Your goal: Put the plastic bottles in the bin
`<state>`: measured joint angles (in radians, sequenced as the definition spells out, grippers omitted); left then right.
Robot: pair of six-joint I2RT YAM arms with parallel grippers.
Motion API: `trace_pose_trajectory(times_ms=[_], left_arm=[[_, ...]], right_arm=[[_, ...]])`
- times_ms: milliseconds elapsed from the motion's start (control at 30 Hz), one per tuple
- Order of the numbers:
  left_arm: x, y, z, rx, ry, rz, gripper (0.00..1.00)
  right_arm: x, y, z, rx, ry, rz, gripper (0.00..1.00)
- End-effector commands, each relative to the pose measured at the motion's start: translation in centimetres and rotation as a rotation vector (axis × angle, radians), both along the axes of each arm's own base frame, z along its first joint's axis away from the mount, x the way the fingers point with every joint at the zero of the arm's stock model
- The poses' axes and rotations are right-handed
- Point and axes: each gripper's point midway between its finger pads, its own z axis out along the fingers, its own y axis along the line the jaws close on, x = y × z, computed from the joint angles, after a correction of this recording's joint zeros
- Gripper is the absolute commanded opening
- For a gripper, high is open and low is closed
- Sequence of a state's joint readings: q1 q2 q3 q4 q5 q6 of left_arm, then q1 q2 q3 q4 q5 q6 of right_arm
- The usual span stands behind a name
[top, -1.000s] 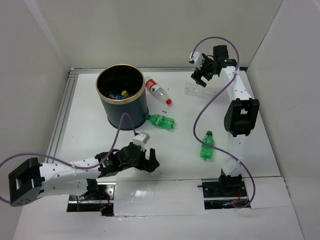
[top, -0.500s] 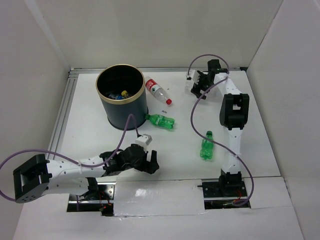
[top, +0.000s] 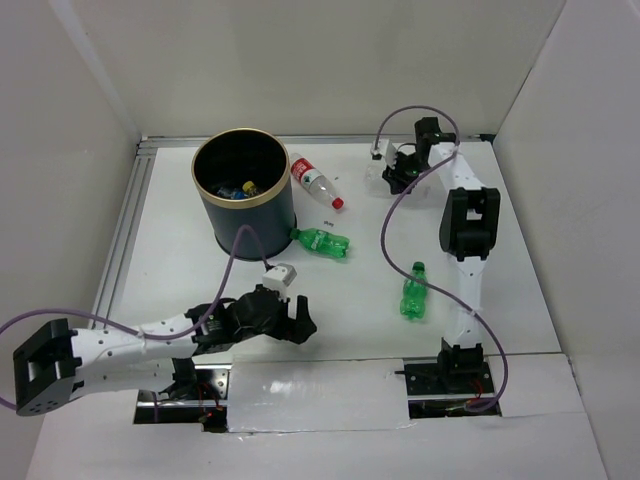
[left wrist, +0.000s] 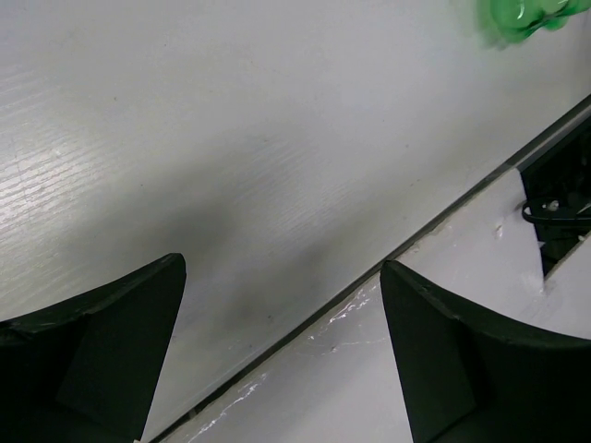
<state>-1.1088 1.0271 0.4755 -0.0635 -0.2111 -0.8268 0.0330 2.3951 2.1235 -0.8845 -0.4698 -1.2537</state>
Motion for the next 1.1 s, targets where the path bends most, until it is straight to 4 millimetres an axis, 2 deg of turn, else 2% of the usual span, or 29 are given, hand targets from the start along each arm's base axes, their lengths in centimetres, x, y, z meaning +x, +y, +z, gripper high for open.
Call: trace_pose_trajectory(times_ms=[0, 33, 67, 133, 167, 200, 233, 267, 300, 333, 367, 400, 433, 467, 500, 567, 600, 667, 700, 733, 767, 800, 867, 933, 967, 1000, 1067], left_arm=[[0.3, 0.4, 1.0, -0.067, -0.033, 0.04, 0.99], [0.1, 0.7, 0.6, -0.065, -0.033, 0.04, 0.99], [0.1, 0.7, 0.9, -0.085, -0.042, 0.04, 0.99], [0.2, 0.7, 0.7, -0.077, -0.058, 0.027, 0.99], [0.2, 0.8, 0.7, -0.072, -0.063, 0.021, 0.99], [0.2, 0.8, 0.4, -0.058, -0.065, 0.016, 0.99], [0.3, 0.7, 0.5, -0.049, -0.074, 0.007, 0.99], [0.3, 0.7, 0.3, -0.041, -0.07, 0.006, 0.99], [0.4, 0.5, 0.7, -0.044, -0.082, -0.001, 0.99], [0.4, 0.6, 0.4, -0.033, -0.077, -0.001, 0.99], [0.5, 0.4, 0.5, -0.041, -0.081, -0.001, 0.99], [0.5, 0.4, 0.5, -0.042, -0.081, -0.001, 0.99], [0.4, 0.5, 0.3, -0.042, -0.081, -0.001, 0.99], [0.3, 0.7, 0.1, -0.042, -0.081, -0.001, 0.99], [0.4, 0.5, 0.3, -0.051, -0.086, 0.0, 0.99], [0.3, 0.7, 0.3, -0.059, -0.081, 0.005, 0.99], [0.5, 0.7, 0.7, -0.069, -0.092, 0.013, 0.99], [0.7, 0.8, 1.0, -0.071, -0.109, 0.015, 0.99], [0.8, 0.6, 1.5, -0.076, -0.119, 0.01, 0.99], [0.8, 0.6, 1.5, -0.076, -0.119, 0.01, 0.99], [1.0, 0.3, 2.1, -0.086, -0.139, 0.001, 0.99], [1.3, -0.2, 2.8, -0.097, -0.158, -0.006, 0.99], [1.6, -1.0, 3.4, -0.103, -0.186, -0.031, 0.99], [2.2, -2.0, 4.7, -0.122, -0.215, -0.04, 0.99], [2.4, -2.6, 4.4, -0.101, -0.225, -0.065, 0.99], [2.8, -3.7, 5.7, -0.133, -0.248, -0.076, 0.99], [3.4, -5.2, 6.4, -0.147, -0.258, -0.102, 0.99]], right_arm=[[-2.7, 5.6, 14.9, 0.276, -0.152, 0.092, 0.27], [-3.2, 7.2, 17.7, 0.339, -0.185, 0.114, 0.27], [-3.6, 8.6, 22.5, 0.407, -0.277, 0.146, 0.27], [-6.1, 13.2, 28.2, 0.616, -0.263, 0.196, 0.28], [-6.8, 14.7, 33.2, 0.688, -0.384, 0.258, 0.3], [-8.4, 16.6, 35.3, 0.809, -0.298, 0.238, 0.3], [-9.9, 19.1, 37.0, 0.871, -0.285, 0.279, 0.3], [-10.3, 20.7, 39.8, 0.928, -0.358, 0.333, 0.3], [-11.0, 22.3, 40.7, 0.97, -0.335, 0.353, 0.3], [-12.2, 23.7, 43.0, 1.028, -0.304, 0.357, 0.3], [-12.6, 26.8, 42.8, 1.061, -0.275, 0.399, 0.3], [-12.9, 28.1, 43.3, 1.09, -0.253, 0.419, 0.3], [-13.9, 29.0, 45.9, 1.158, -0.23, 0.416, 0.31], [-14.7, 30.8, 46.3, 1.195, -0.193, 0.436, 0.31], [-13.6, 32.4, 45.3, 1.233, -0.173, 0.442, 0.31], [-14.1, 34.3, 45.9, 1.327, -0.071, 0.404, 0.35], [-13.3, 35.4, 44.5, 1.347, -0.039, 0.393, 0.37], [-14.1, 37.6, 43.2, 1.337, 0.002, 0.391, 0.41], [-13.9, 38.5, 41.7, 1.326, 0.035, 0.381, 0.44], [-14.1, 39.0, 41.0, 1.326, 0.066, 0.377, 0.47], [-13.7, 39.3, 39.6, 1.313, 0.094, 0.357, 0.6], [-14.2, 40.0, 39.0, 1.304, 0.122, 0.356, 0.71], [-14.0, 40.3, 38.1, 1.284, 0.132, 0.356, 0.86], [-14.2, 40.0, 38.9, 1.283, 0.122, 0.348, 0.99], [-13.6, 39.5, 39.3, 1.287, 0.098, 0.332, 0.99], [-13.2, 38.2, 40.7, 1.293, 0.051, 0.333, 0.99], [-12.4, 36.2, 42.2, 1.285, 0.004, 0.285, 0.99]])
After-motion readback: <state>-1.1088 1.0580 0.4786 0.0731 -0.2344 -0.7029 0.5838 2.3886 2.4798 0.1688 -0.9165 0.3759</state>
